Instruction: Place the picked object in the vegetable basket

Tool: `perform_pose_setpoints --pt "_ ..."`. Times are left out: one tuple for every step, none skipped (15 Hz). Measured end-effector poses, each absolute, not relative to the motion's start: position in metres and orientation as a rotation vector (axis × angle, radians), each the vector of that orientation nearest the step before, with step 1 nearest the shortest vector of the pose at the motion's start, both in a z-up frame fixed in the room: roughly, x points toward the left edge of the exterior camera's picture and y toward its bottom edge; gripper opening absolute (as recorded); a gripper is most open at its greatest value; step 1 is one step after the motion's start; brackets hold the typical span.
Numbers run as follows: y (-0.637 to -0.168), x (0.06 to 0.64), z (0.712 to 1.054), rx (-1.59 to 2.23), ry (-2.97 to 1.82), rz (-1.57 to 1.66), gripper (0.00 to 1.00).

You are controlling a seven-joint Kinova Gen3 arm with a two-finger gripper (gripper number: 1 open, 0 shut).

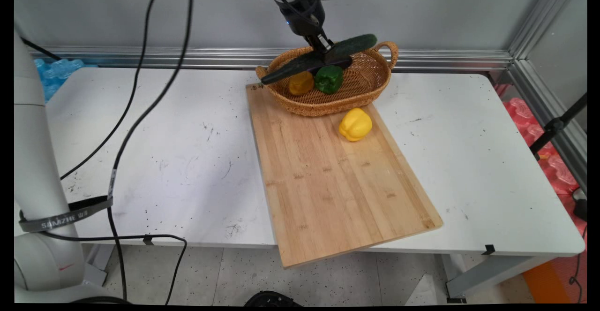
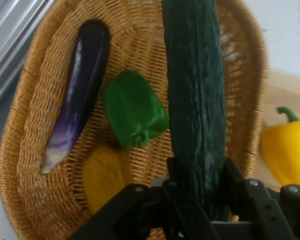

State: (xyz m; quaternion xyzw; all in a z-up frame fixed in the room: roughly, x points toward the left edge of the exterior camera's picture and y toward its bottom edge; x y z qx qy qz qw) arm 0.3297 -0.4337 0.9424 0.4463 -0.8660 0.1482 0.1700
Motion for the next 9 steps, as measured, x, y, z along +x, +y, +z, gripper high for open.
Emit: perform_pose_setpoints --pt "-0.439 0.327 0.937 1.287 -2.465 0.421 0.0" --pt "-0.443 0.326 0.933 1.297 -2.469 0.419 0.0" --pt "-0.448 0.323 0.927 1.312 -2.475 0.416 0.0" --pt "-0.452 0.321 0.923 1.321 -2.479 0.413 0.0" --pt "-0.457 0.319 0.918 1.334 -2.485 0.406 0.0" --pt "-0.46 0.317 0.914 1.342 -2.489 0.402 0.0" --pt "-0.466 0.314 0.907 1.354 -2.496 0.394 0.0" --pt "-0.471 0.311 0.902 1.366 -2.501 0.385 0.0" --pt "-0.476 0.309 0.895 1.38 -2.506 0.374 0.0"
